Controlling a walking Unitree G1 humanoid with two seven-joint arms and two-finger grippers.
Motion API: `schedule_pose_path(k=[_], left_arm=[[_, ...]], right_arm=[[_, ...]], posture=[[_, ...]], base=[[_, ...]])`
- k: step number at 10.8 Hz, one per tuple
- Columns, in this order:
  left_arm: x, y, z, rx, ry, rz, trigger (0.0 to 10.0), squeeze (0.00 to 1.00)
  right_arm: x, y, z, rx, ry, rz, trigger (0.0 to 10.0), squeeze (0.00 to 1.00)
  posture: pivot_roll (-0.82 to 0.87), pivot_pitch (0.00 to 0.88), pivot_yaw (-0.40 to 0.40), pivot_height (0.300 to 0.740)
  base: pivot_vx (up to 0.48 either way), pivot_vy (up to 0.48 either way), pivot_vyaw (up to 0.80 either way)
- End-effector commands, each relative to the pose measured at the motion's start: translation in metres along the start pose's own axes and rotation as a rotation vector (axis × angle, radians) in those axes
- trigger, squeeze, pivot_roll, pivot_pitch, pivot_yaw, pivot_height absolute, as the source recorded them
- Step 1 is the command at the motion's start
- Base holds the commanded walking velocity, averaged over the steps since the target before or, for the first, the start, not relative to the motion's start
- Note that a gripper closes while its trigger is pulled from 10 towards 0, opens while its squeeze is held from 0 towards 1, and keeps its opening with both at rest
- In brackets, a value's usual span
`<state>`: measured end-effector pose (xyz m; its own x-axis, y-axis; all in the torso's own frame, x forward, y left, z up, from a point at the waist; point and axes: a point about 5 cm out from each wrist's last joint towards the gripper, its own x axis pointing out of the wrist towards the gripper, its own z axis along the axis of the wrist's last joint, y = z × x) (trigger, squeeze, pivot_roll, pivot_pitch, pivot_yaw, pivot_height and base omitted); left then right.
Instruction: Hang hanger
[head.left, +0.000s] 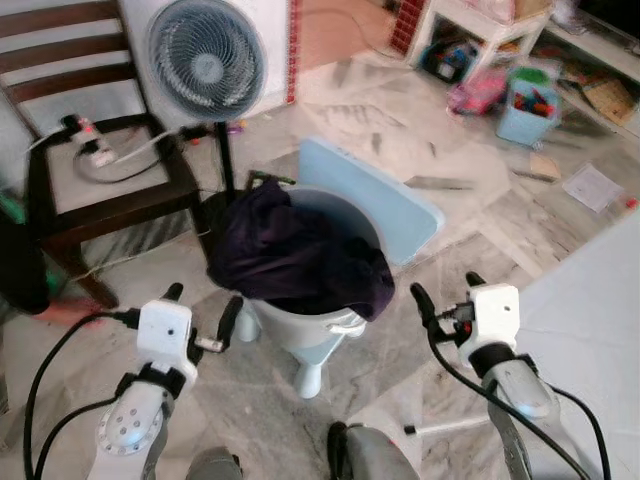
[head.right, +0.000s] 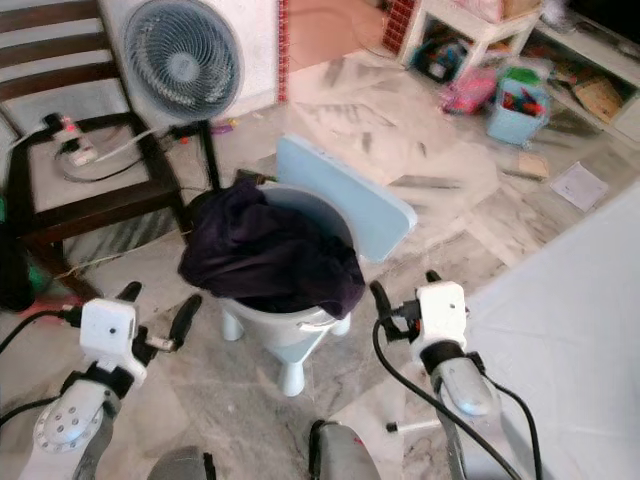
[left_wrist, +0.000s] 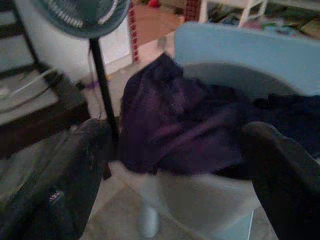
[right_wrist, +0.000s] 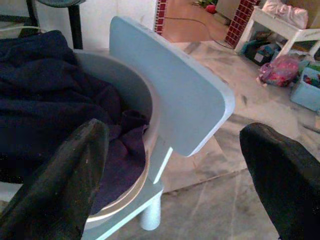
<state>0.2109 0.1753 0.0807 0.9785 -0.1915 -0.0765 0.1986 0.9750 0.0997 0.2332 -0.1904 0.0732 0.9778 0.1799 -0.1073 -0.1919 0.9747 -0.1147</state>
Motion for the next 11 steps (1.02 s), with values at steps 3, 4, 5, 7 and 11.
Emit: schedule_pose_path(k=[3,4,5,7,11], left_arm=[[0.003,-0.002,0.003,-0.006,-0.007,0.0,10.0,0.0],[0.005,-0.003,0.002,0.004,0.004,0.002,10.0,0.0],[0.006,-0.005,0.001,-0.01,0.012,0.001,10.0,0.0],[0.006,-0.006,0.0,-0.028,0.019,0.013,10.0,0.0],[0.01,-0.005,0.001,-0.039,0.023,0.024,10.0,0.0]], right_arm=[[-0.004,-0.018,-0.003,-0.032,0.052,-0.065,10.0,0.0],[-0.002,-0.017,-0.002,-0.035,0.05,-0.064,10.0,0.0],[-0.001,-0.015,-0.002,-0.033,0.051,-0.061,10.0,0.0],[-0.001,-0.015,-0.003,-0.029,0.057,-0.061,10.0,0.0],[0.003,-0.012,-0.003,-0.032,0.059,-0.041,10.0,0.0]], posture=[[-0.04,0.16,-0.086,0.74],[-0.04,0.165,-0.085,0.74],[-0.04,0.165,-0.085,0.74],[-0.04,0.163,-0.089,0.74],[-0.03,0.154,-0.104,0.74]], base=[[0.0,0.0,-0.8],[0.0,0.0,-0.8],[0.0,0.0,-0.8],[0.0,0.0,-0.8],[0.0,0.0,-0.13]])
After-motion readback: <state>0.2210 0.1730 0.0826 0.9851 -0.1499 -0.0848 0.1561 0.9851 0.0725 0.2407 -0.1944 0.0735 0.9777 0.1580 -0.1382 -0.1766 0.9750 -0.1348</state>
